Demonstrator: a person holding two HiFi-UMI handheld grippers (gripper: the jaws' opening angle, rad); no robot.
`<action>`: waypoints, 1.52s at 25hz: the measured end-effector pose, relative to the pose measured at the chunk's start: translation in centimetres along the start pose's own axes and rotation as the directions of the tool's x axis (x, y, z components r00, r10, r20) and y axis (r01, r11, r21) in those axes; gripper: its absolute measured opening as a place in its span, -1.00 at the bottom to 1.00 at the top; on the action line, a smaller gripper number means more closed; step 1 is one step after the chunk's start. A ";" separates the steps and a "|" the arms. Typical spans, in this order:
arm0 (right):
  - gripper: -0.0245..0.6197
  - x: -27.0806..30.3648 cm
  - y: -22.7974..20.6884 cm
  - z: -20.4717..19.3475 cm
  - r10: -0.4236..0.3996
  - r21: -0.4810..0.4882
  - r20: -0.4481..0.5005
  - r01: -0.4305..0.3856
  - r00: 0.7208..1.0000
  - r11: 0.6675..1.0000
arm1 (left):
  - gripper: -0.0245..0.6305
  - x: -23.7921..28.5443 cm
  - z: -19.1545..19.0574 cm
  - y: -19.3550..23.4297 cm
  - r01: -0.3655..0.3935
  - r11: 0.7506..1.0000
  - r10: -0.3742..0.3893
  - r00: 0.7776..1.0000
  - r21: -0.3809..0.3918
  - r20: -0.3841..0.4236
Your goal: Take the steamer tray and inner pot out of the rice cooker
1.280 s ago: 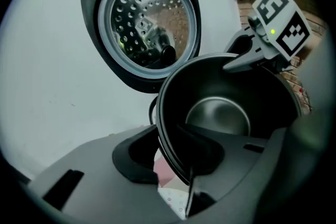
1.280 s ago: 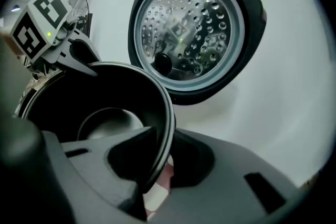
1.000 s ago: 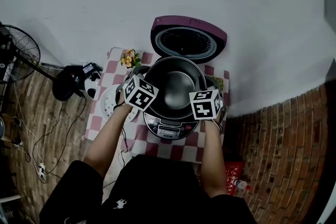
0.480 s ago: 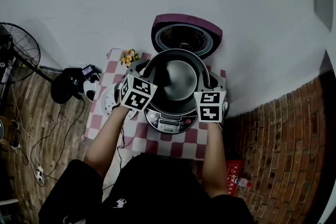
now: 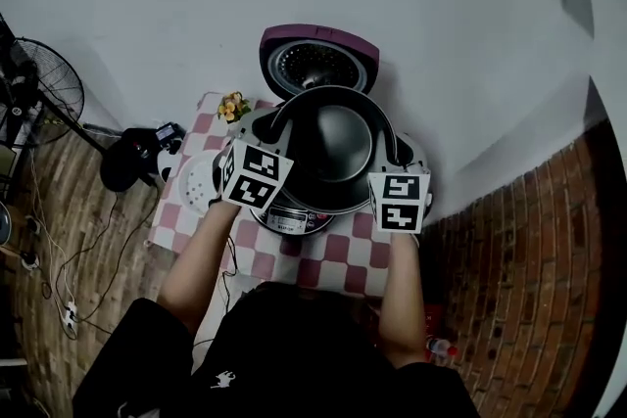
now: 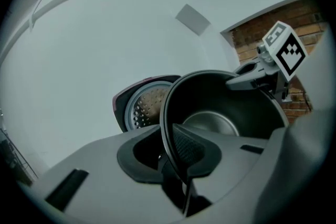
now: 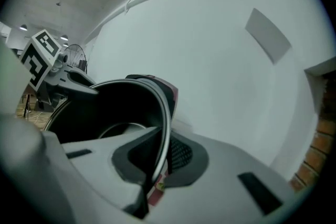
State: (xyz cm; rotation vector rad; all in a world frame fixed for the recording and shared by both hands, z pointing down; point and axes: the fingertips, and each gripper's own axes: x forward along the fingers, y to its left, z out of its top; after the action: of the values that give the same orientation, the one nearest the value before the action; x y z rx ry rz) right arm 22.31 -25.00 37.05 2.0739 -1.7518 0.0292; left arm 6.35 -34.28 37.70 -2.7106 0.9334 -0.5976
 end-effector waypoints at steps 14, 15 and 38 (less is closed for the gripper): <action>-0.90 -6.6 -3.6 -2.5 0.031 0.009 0.052 -0.031 0.998 0.999 | -0.75 -3.6 2.5 -7.2 -0.042 0.999 0.042 0.999 0.007 0.000; -0.90 -7.0 -3.9 -2.7 0.031 0.008 0.056 -0.032 0.998 0.999 | -0.75 -3.9 2.7 -7.7 -0.043 0.999 0.043 0.999 0.007 0.003; -0.90 -15.0 -6.6 -11.0 0.051 0.029 -0.003 -0.051 0.999 0.998 | -0.75 -7.2 0.6 -18.9 -0.010 1.000 0.009 0.999 -0.024 -0.053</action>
State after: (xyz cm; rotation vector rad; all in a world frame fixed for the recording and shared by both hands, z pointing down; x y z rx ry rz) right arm 28.27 -6.55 40.85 2.0475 -1.8123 0.0745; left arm 11.71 -15.03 41.08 -2.7221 0.9719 -0.6639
